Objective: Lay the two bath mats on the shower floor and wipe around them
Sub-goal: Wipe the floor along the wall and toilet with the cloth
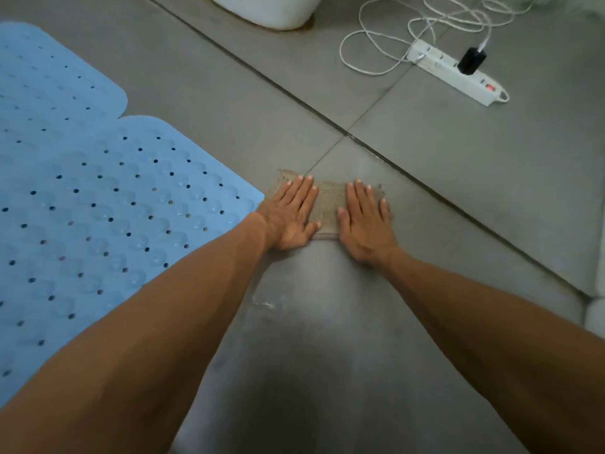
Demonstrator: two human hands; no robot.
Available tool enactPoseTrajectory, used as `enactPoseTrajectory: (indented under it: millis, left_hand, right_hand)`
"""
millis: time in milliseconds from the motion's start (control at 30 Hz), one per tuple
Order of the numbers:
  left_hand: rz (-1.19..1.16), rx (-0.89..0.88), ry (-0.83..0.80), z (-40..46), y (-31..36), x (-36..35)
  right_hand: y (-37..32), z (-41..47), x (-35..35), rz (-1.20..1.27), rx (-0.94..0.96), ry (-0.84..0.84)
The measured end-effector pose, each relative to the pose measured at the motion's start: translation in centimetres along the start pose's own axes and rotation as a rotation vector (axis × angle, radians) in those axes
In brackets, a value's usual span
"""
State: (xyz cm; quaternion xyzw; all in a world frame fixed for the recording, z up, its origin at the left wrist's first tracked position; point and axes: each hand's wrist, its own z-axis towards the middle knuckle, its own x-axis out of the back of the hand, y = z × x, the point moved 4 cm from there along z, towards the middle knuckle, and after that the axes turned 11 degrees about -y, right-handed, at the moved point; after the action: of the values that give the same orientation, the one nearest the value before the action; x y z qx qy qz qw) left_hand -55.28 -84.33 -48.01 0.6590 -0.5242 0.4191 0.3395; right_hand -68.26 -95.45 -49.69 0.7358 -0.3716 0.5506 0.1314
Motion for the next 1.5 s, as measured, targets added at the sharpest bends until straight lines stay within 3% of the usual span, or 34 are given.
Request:
enactPoseTrajectory:
  millis: [133, 300, 633, 1033, 1500]
  left_hand:
    - [0.055, -0.129, -0.018, -1.7, 0.1, -0.6]
    - [0.151, -0.257, -0.010, -3.9, 0.2, -2.3]
    - [0.194, -0.408, -0.122, -12.8, 0.2, -6.1]
    - [0.223, -0.388, -0.242, -21.6, -0.1, -10.9]
    - [0.220, -0.402, -0.407, -21.4, -0.2, -10.0]
  right_hand:
    - [-0.9, -4.0, -1.8, 0.009, -0.078, -0.054]
    - [-3.2, -8.0, -4.4, 0.068, -0.248, 0.030]
    - [-9.5, -17.4, -10.0, 0.138, -0.405, 0.078]
    - [-17.0, -25.9, -15.2, 0.157, -0.462, 0.131]
    - [-16.6, -25.7, -15.6, 0.167, -0.457, 0.228]
